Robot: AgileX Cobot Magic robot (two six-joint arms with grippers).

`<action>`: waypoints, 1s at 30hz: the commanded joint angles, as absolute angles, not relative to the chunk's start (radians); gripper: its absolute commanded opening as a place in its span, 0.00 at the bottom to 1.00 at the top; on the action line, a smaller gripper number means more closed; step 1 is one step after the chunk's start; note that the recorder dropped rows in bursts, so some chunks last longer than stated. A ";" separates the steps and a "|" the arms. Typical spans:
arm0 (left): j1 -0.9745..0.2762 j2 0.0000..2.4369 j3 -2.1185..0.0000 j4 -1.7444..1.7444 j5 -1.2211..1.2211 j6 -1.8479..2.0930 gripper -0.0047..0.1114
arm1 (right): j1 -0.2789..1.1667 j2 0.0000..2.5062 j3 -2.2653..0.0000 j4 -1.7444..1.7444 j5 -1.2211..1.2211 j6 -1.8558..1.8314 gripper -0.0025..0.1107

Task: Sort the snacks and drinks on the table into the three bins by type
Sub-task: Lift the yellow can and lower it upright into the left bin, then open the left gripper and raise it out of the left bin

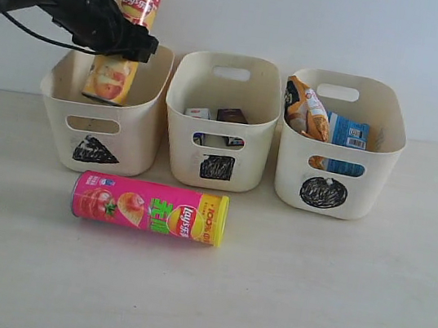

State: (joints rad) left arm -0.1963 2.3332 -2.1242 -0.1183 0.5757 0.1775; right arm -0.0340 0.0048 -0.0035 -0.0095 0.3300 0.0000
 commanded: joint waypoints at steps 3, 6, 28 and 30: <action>-0.192 2.339 -2.133 -0.107 0.593 0.169 0.18 | -0.039 0.000 0.000 -0.010 0.322 0.000 0.02; -0.192 2.343 -2.133 -0.080 0.634 0.169 0.39 | -0.039 0.000 0.000 -0.010 0.322 0.000 0.02; -0.192 2.217 -2.135 -0.063 0.792 0.262 0.59 | -0.039 0.000 0.000 -0.010 0.322 0.000 0.02; -0.192 2.182 -2.135 -0.063 0.868 0.324 0.45 | -0.039 0.000 0.000 -0.010 0.322 0.000 0.02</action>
State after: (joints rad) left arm -0.1948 2.2378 -2.1265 -0.0676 0.7758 0.2417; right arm -0.0340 0.0048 -0.0035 -0.0095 0.3300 0.0000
